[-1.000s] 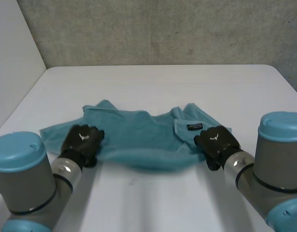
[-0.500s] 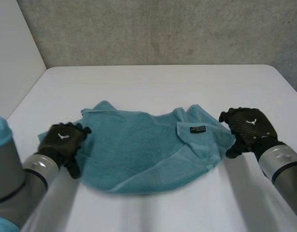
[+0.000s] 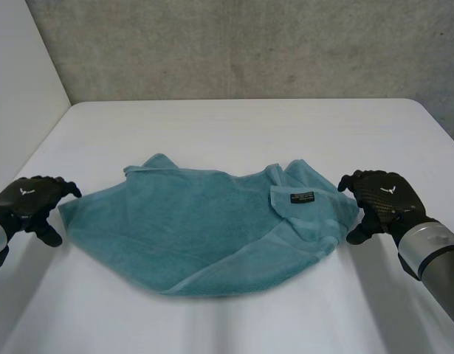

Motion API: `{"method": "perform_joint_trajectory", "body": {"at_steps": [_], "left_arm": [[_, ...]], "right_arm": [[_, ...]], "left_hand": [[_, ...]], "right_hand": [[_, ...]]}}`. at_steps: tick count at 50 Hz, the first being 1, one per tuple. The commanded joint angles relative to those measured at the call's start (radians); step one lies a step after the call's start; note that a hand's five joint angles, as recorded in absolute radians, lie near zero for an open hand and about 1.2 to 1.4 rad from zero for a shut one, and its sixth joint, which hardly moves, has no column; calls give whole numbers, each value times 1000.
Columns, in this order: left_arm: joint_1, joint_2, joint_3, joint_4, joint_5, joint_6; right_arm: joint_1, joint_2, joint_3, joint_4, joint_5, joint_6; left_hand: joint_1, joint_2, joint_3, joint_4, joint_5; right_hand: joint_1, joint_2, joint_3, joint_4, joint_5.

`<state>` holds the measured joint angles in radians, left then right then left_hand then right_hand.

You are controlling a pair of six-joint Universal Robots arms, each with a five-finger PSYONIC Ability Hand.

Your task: Fold the laundry

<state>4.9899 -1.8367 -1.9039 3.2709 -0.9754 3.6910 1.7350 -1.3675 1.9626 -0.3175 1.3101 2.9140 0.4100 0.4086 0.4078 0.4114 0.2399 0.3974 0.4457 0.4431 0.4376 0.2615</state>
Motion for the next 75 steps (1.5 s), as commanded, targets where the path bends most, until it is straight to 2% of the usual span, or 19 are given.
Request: {"method": "perform_joint_trajectory", "body": {"at_steps": [1,5,12,19,21,25,26,27,29,38,46,51,55,65,70,75], "left_arm": [[34,-78,2,4,101,61],[31,-105,-1,9,109,64],[14,-133,-3,35,109,64],[-18,-150,5,90,106,63],[-40,-160,6,99,106,63],[-50,-170,9,101,104,64],[-55,-170,11,102,104,64],[-72,-165,16,108,101,64],[-81,-156,16,112,99,64],[-95,-46,-4,107,98,52],[-90,46,-30,102,101,50],[-86,99,-38,99,101,49],[-84,125,-41,89,103,47],[-92,139,-43,84,103,11],[-98,143,-43,84,103,4],[-109,145,-38,84,103,4]], "right_arm": [[1,5,1,0,0,-1],[3,8,1,0,1,-3],[1,30,-2,-2,1,-4],[1,31,-5,0,1,-6],[1,33,-5,0,1,-6],[0,33,-4,0,1,-6],[-2,33,-4,0,3,-6],[-2,33,-4,0,3,-6],[-6,33,-4,0,4,-6],[-5,22,-74,31,-14,-10],[11,41,-298,260,-143,-159],[85,186,-512,406,-203,-330],[165,298,-678,480,-193,-448],[238,496,-901,540,-195,-605],[274,573,-972,546,-180,-654],[284,649,-1044,551,-120,-730]], "left_hand": [[80,81,82,78,75],[173,174,175,172,169],[185,187,187,184,181],[323,325,325,322,319],[422,424,425,421,418],[449,451,452,448,445],[554,555,556,553,550],[788,789,790,786,783],[985,987,988,984,981],[986,988,988,985,982],[986,988,988,985,982],[986,988,988,985,982],[986,988,988,985,982],[986,988,988,985,982],[986,988,988,985,982],[986,988,988,985,982]], "right_hand": [[75,27,29,35,36],[75,27,29,35,36],[75,27,29,35,36],[75,27,29,35,36],[75,27,29,35,36],[75,27,29,35,36],[75,27,29,35,36],[75,27,29,35,36],[75,27,29,35,36],[63,15,18,23,25],[101,53,56,61,63],[151,103,106,111,113],[172,124,126,132,133],[204,156,159,164,166],[204,156,159,164,166],[207,159,162,167,169]]}}
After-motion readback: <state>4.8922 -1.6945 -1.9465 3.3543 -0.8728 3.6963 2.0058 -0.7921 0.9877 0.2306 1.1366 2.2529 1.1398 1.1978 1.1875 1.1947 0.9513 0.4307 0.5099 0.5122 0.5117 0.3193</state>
